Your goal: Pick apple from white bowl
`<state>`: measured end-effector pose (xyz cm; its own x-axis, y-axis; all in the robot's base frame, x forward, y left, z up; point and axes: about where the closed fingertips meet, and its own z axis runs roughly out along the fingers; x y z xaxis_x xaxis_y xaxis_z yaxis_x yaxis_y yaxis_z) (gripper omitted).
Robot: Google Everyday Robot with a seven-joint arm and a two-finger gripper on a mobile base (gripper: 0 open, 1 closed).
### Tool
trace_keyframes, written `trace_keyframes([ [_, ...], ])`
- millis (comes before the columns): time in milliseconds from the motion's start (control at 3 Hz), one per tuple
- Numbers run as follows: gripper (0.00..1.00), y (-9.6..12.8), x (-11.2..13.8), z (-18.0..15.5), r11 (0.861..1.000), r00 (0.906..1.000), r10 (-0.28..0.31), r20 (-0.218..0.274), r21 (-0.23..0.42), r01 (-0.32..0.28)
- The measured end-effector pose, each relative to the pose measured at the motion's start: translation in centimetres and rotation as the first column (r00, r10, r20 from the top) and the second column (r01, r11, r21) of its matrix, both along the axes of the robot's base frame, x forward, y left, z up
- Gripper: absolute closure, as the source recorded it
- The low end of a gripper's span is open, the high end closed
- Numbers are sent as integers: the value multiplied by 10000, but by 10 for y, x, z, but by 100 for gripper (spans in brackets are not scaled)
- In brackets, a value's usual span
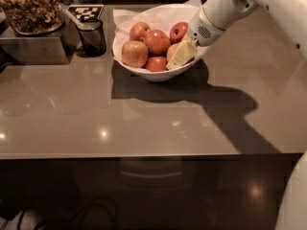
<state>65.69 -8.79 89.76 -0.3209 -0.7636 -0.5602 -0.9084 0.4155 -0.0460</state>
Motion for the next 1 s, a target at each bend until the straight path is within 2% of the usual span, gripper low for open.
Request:
trace_keyframes([
  [333, 89, 10, 6, 17, 9994, 9982, 344, 499, -29, -343],
  [667, 100, 18, 12, 42, 9981, 9918, 616, 1123, -127, -605],
  [1000, 100, 24, 15, 54, 9960, 9886, 878, 1225, 80, -895],
])
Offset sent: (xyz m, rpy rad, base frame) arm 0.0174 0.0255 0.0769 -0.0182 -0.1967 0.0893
